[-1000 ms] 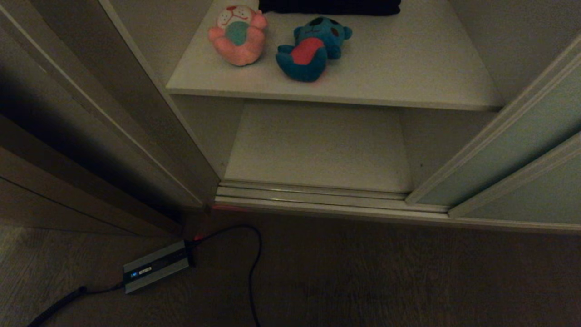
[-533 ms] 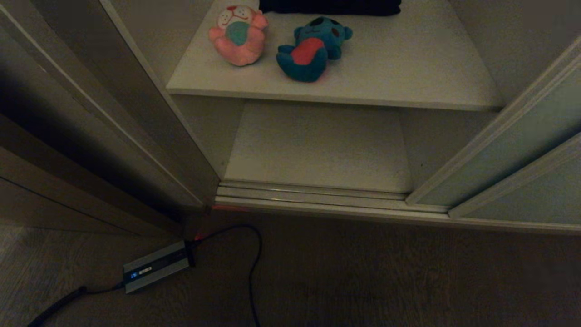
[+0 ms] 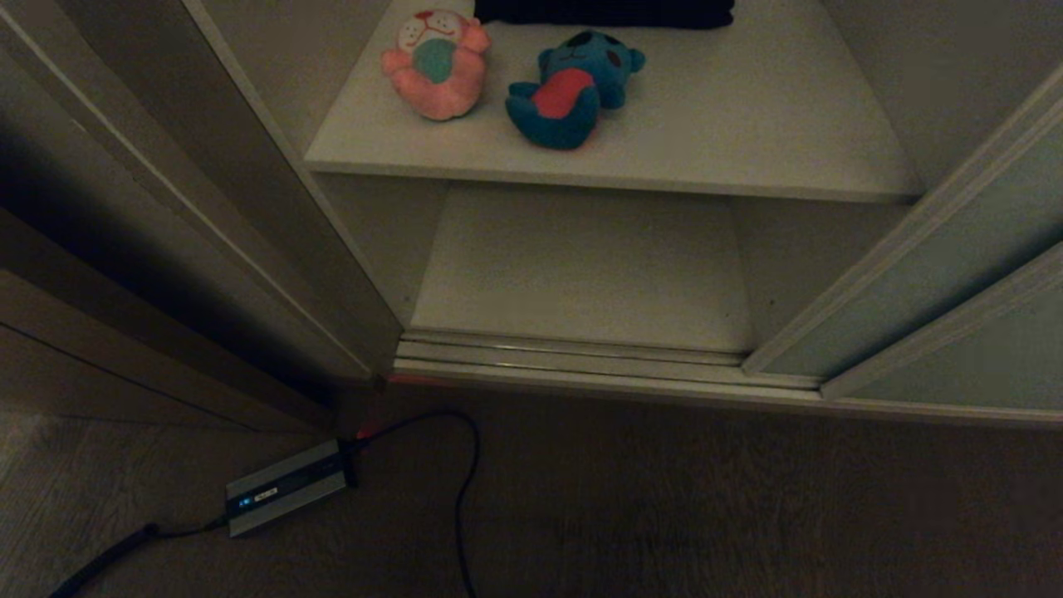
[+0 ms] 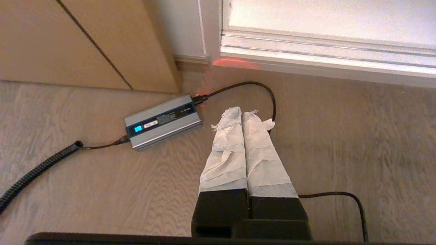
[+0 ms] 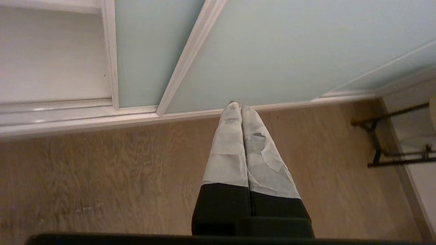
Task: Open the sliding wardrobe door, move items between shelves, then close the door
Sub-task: Close the door
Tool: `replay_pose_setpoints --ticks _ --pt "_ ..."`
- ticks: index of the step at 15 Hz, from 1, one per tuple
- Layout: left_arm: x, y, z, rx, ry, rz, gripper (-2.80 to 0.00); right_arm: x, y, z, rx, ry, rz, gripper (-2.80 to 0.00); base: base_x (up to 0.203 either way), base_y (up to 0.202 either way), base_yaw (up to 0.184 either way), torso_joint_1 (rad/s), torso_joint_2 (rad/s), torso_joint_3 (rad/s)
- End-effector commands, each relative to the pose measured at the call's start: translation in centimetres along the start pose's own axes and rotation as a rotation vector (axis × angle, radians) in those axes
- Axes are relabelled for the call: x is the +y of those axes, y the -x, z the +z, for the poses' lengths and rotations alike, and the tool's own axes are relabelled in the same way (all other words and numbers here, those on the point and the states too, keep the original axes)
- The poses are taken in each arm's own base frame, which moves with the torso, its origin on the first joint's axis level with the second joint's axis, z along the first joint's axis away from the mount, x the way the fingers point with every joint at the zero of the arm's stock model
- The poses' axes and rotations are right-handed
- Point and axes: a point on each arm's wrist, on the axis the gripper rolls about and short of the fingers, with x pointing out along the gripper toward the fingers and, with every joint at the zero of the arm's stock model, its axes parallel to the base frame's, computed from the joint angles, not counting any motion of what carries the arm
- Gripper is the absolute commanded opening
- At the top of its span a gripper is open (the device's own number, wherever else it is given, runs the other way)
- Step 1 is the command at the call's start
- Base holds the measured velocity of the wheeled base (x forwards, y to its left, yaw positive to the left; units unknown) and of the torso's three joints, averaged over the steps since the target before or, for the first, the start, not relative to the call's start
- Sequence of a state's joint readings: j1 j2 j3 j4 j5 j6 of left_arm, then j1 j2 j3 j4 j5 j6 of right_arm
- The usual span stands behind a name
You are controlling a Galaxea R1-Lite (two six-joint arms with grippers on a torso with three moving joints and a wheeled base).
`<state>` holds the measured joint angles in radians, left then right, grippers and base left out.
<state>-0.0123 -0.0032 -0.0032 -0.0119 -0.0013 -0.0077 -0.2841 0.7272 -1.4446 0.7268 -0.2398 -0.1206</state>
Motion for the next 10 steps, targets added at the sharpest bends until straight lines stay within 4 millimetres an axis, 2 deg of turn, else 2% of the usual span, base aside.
replay_pose_setpoints --ticks 1,4,10 --pt "0.0 0.0 0.0 0.003 0.000 0.000 -2.80 1.0 -3.9 1.1 0.094 0.001 -0.052 -2.80 0.000 0.000 0.000 0.000 0.00 0.000" --pt "0.0 0.0 0.0 0.003 0.000 0.000 -2.80 1.0 -6.7 2.3 0.059 -0.041 -0.084 -2.80 0.000 0.000 0.000 0.000 0.00 0.000" --pt "0.0 0.0 0.0 0.003 0.000 0.000 -2.80 0.6 -4.5 3.4 -0.045 -0.069 -0.085 -2.80 0.000 0.000 0.000 0.000 0.00 0.000"
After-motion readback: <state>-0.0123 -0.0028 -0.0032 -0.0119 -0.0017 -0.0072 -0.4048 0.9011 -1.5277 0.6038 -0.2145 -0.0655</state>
